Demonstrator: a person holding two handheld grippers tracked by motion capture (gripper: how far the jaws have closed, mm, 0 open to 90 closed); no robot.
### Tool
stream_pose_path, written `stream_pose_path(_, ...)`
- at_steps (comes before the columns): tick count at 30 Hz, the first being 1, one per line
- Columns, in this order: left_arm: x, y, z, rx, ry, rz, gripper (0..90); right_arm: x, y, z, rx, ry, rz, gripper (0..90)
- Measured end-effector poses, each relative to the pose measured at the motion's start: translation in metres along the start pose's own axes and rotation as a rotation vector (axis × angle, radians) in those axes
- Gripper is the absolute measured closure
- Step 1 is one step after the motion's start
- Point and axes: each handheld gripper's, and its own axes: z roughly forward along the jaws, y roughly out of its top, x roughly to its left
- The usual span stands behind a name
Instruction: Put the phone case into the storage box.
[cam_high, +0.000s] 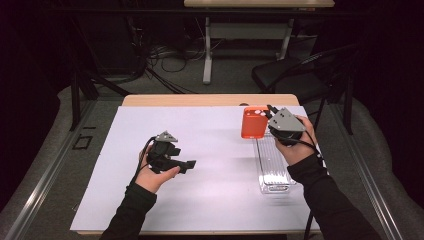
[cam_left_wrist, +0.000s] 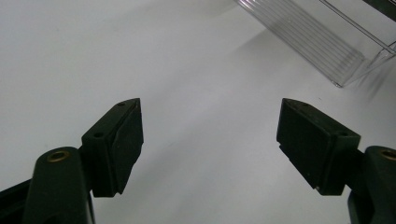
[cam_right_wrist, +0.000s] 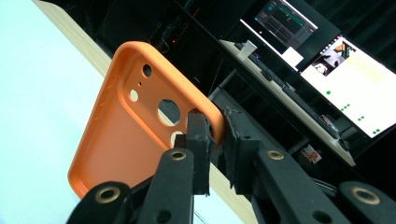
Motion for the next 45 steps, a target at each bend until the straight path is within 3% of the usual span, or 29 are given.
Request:
stream_pose_path(29,0.001,-0.001,0.000,-0.013,-0.002,-0.015,23.0,-0.033,-0.031,0.013,0.056,-0.069,-0.005,81.3)
stream_pose_path(45,0.003,-0.002,-0.004,-0.041,-0.002,-0.029,22.9,-0.031,-0.050,0.038,0.088,-0.071,-0.032,81.3)
